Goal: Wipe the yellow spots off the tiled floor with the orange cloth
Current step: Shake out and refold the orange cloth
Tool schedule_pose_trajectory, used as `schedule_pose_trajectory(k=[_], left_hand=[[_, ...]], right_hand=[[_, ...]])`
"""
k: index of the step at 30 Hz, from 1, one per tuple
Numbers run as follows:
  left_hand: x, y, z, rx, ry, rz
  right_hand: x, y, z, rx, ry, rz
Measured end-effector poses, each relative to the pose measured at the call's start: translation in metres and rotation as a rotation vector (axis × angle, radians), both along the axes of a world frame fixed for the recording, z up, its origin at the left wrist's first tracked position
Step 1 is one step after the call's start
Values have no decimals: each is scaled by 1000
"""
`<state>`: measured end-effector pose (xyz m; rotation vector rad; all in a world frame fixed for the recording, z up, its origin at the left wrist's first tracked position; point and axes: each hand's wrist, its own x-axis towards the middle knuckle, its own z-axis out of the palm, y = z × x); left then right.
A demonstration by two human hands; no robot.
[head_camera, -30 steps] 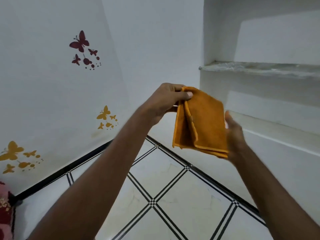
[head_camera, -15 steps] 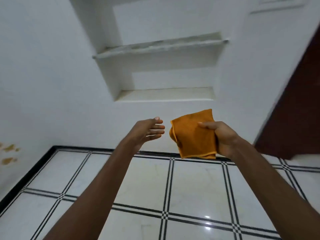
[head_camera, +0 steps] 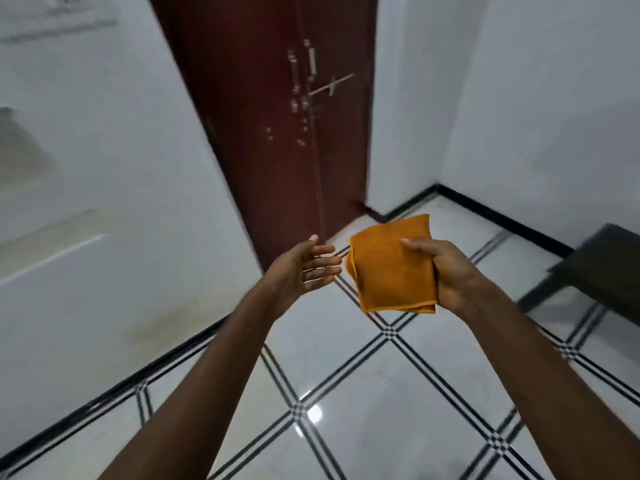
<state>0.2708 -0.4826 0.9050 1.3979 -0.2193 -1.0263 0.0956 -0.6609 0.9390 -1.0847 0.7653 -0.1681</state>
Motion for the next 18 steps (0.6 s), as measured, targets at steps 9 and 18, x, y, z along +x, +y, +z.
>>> schedule_pose_trajectory(k=[9, 18], left_hand=[[-88, -302, -2, -28, -4, -458], [-155, -578, -34, -65, 9, -744]], right_hand=[[-147, -208, -13, 100, -10, -455], [-229, -408, -39, 126, 9, -777]])
